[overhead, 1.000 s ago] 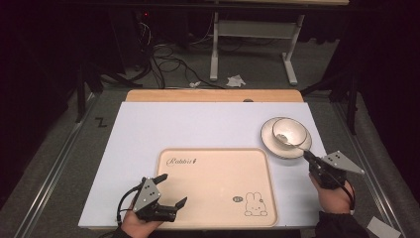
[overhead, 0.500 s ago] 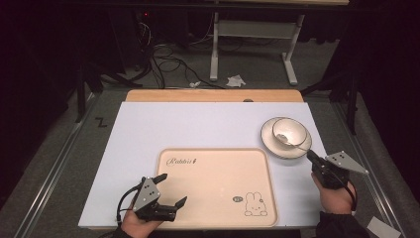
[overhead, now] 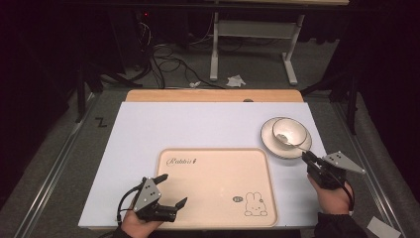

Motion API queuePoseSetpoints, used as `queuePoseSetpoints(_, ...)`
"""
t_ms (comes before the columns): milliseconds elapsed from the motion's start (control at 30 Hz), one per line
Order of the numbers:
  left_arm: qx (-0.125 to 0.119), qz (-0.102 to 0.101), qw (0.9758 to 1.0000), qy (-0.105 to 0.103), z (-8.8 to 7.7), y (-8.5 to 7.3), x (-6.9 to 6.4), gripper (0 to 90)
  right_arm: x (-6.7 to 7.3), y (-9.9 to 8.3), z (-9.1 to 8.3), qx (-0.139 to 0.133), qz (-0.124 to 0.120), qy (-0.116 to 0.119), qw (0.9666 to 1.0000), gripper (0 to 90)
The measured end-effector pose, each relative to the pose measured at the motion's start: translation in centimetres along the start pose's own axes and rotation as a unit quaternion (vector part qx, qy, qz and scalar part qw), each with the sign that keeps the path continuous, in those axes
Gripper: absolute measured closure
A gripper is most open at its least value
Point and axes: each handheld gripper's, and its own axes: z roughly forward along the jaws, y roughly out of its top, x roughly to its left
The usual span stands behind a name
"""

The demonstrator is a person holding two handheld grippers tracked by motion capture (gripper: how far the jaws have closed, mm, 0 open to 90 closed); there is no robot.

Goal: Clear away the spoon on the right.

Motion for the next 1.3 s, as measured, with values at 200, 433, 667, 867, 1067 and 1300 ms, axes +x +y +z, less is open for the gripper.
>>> queuePoseSetpoints(200, 0.002, 0.002, 1.0, -0.002, 0.1, 0.0, 0.0, 5.8, 0.1, -0.2, 0.2, 0.012, 0.007, 0.008, 0.9999, 50.9)
queuePoseSetpoints(433, 0.005, 0.005, 1.0, -0.004, 0.1, 0.0, -0.1, 5.8, 0.5, -0.2, 0.3, 0.014, 0.009, 0.012, 0.9998, 49.7)
queuePoseSetpoints(667, 0.007, 0.003, 1.0, -0.001, -0.1, -0.2, -0.1, 5.8, 0.6, 0.1, 0.5, 0.008, 0.035, 0.01, 0.9993, 57.2)
queuePoseSetpoints(867, 0.007, -0.004, 0.9999, 0.008, -0.7, -0.5, 0.0, 5.8, 0.7, 0.6, 1.0, 0.0, 0.067, 0.018, 0.9976, 61.8)
queuePoseSetpoints(1067, 0.008, -0.008, 0.9998, 0.019, -1.3, -0.8, 0.1, 5.8, 1.1, 1.2, 1.6, -0.006, 0.08, 0.023, 0.9965, 67.2)
queuePoseSetpoints(1300, 0.005, -0.01, 0.9996, 0.025, -1.8, -0.9, 0.1, 5.8, 1.0, 1.4, 1.7, 0.001, 0.082, 0.014, 0.9965, 72.7)
